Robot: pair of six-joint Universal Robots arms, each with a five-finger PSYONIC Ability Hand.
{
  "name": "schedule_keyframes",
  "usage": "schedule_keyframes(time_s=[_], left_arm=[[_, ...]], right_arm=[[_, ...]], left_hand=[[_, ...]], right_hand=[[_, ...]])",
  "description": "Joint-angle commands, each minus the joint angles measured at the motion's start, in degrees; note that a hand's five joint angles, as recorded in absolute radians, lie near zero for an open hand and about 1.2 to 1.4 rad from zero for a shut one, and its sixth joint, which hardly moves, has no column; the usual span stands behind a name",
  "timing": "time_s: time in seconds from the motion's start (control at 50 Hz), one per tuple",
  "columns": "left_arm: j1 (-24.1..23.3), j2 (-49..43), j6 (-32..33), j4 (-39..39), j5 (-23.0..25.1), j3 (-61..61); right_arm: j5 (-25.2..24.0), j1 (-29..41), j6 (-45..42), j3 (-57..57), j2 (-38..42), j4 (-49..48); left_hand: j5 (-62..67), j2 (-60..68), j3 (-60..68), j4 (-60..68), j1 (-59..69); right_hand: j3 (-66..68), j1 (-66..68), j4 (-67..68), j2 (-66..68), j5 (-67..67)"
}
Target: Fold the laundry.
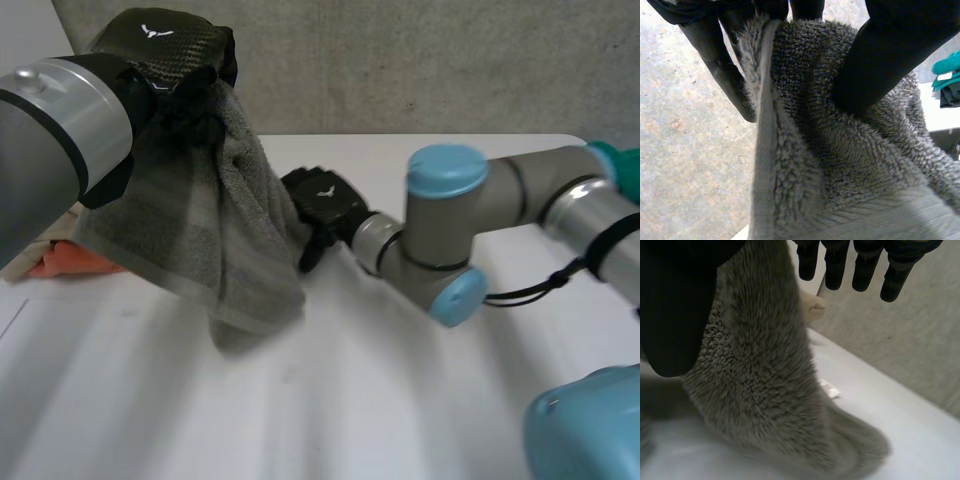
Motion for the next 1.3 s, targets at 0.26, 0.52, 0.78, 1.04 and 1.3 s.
schedule_keyframes(time_s=[0.26, 0.52, 0.78, 1.04, 1.3], left_arm=[[7.9, -3.2, 1.2, 5.9, 0.9, -3.2], [-2.2, -25.0, 0.3, 7.2, 2.0, 0.2], [-7.6, -28.1, -0.8, 3.1, -5.8, 1.7], [2.8, -13.8, -1.2, 1.8, -3.8, -5.4], [10.0, -19.5, -9.0, 0.6, 2.7, -10.5]], right_arm=[[16.8, -12.2, -16.4, 7.8, -18.9, 6.9], [8.9, -18.5, -38.1, 49.5, -43.3, 11.7], [10.3, -21.0, -34.4, 57.0, -37.4, 6.7], [3.9, -28.2, -28.8, 46.7, -46.0, 18.8], [2.9, -33.1, -42.4, 36.3, -35.9, 32.9]], left_hand=[[12.8, 11.5, 12.5, 11.4, 15.6], [12.8, 11.5, 12.5, 11.4, 15.6], [-37.2, -38.5, -37.6, -38.6, -34.4], [-57.2, -58.5, -57.5, -58.6, -54.4], [-55.3, -56.6, -55.7, -56.7, -52.5]], right_hand=[[68.0, 67.0, 67.1, 67.7, 67.1], [68.0, 67.0, 67.1, 67.7, 67.1], [10.3, 9.3, 9.4, 10.0, 9.4], [-2.0, -3.0, -2.9, -2.3, -2.9], [8.1, 7.0, 7.2, 7.7, 7.1]])
